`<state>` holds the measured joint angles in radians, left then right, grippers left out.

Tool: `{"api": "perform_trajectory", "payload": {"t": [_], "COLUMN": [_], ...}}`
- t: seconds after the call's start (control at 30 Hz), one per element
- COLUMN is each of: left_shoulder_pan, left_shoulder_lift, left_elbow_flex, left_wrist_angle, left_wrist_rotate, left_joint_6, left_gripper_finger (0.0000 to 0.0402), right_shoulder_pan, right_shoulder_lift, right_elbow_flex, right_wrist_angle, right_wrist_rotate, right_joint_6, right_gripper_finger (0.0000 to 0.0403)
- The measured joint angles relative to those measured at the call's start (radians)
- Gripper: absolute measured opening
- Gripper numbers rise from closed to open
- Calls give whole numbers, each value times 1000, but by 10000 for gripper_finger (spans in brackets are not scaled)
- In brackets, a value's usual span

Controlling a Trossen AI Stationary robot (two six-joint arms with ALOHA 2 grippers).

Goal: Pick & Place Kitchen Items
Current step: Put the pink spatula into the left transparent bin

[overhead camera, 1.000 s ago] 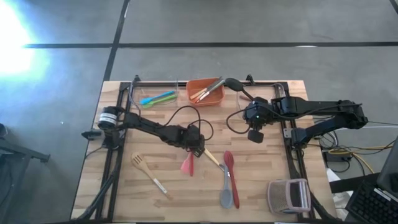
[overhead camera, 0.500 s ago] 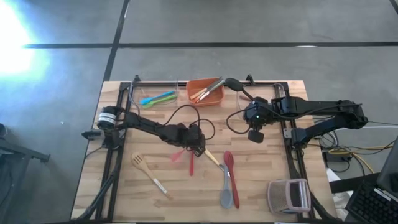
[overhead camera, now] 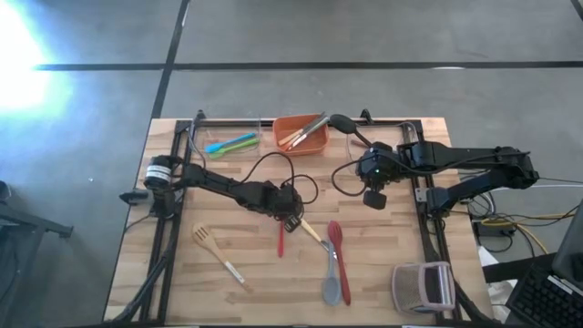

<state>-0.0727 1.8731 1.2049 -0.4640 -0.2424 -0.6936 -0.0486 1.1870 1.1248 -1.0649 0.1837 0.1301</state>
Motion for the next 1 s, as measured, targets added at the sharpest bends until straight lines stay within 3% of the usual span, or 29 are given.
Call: {"api": "perform_trajectory", "payload": {"t": [0.5, 0.87, 1.0], "left_shoulder_pan": [1, 17, 55], "left_shoulder_lift": [-29, -139, -156], "left_elbow_flex": [0, 1, 1], "left_wrist_angle": [-36, -153, -274], "left_wrist_rotate": [21, 15, 13], "left_joint_6": [13, 38, -181], "left_gripper_finger": [210, 271, 271], "right_shoulder_pan": [0, 0, 0], "right_shoulder_lift": [0, 0, 0], "right_elbow_flex": [0, 0, 0], "right_wrist_angle": [0, -2, -2], "right_wrist_rotate": [0, 0, -1], "right_joint_6": [0, 1, 15], "right_gripper_finger": [34, 34, 34]}}
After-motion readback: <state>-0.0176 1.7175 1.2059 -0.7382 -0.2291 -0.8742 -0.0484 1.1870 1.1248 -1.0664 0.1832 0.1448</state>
